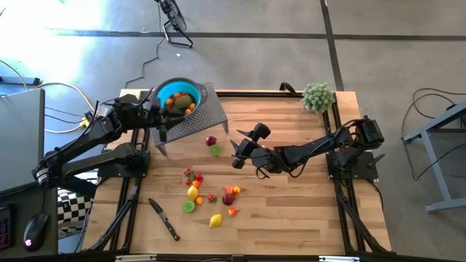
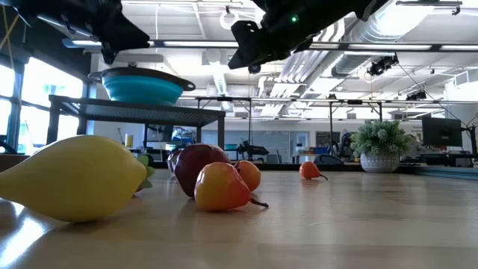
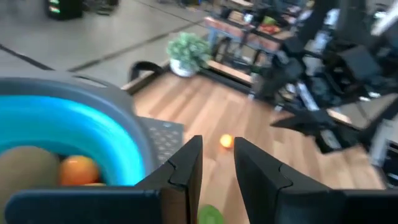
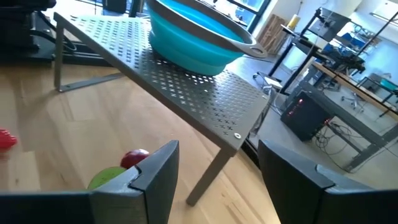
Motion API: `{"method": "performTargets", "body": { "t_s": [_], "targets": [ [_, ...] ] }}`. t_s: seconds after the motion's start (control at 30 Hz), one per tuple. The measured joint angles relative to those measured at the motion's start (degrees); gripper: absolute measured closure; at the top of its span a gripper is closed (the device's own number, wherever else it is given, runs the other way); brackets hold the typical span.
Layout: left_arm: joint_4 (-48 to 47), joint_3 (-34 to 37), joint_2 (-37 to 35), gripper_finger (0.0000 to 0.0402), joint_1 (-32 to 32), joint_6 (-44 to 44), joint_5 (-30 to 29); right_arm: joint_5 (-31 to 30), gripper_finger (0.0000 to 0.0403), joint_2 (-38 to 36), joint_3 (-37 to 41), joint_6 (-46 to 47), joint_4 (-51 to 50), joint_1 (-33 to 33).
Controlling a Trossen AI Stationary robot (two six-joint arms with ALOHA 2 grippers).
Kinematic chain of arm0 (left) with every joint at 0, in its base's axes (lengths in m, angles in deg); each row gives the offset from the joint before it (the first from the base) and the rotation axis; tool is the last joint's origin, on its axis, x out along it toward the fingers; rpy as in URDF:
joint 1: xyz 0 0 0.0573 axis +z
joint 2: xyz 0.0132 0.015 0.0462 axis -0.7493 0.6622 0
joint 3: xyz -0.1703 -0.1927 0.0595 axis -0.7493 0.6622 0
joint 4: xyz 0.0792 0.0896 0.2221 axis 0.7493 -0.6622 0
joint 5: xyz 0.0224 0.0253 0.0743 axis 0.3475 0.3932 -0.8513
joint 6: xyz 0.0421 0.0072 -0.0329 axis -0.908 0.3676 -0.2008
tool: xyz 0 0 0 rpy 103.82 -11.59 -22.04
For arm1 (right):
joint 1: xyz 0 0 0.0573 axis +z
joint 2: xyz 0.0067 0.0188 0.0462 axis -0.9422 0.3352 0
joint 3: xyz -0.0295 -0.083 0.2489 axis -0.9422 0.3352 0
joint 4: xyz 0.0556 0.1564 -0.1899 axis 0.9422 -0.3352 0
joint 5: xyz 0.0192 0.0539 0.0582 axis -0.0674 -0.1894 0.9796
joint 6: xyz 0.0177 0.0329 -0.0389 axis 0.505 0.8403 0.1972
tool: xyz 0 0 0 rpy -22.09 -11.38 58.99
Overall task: Pick & Place Fruit
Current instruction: Put the orange pear into the blue strainer bowl on the shelf
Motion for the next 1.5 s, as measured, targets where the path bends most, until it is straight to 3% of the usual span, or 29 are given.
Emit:
{"method": "performTargets", "body": {
  "t_s": [0.17,0.4,0.53,0.83,1.07,1.2,1.37,1.5],
  "targets": [
    [2.4,1.2,0.5,0.0314,0.0,0.6,5.3,-0.2,0.0192,0.0,0.0,0.0,0.0,-0.1],
    [5.7,3.8,-1.0,0.0314,-4.1,3.0,4.4,-0.1,0.0192,0.0,0.0,0.0,0.0,0.0],
    [6.5,4.2,-1.0,0.0314,-11.0,3.0,-0.6,-0.2,0.0192,0.0,0.0,-0.2,0.0,-0.1],
    [7.0,4.2,-0.6,0.0314,-27.8,1.0,-19.5,-0.2,0.0192,0.0,0.0,-1.1,0.0,-0.1],
    [6.0,4.2,0.6,0.0314,-35.2,-1.6,-22.7,0.0,0.0192,0.0,0.0,1.0,0.0,0.0],
    [6.5,4.2,2.4,0.0314,-38.8,-1.7,-27.3,0.5,0.0192,0.0,0.0,2.8,0.0,0.4],
    [8.3,4.2,6.9,0.0314,-42.2,-1.6,-33.7,0.5,0.0192,0.0,0.0,3.8,-0.1,1.2],
    [12.7,4.2,11.2,0.0314,-44.7,-3.3,-34.2,0.5,0.0192,0.0,0.0,4.7,-0.1,1.5]
  ]
}}
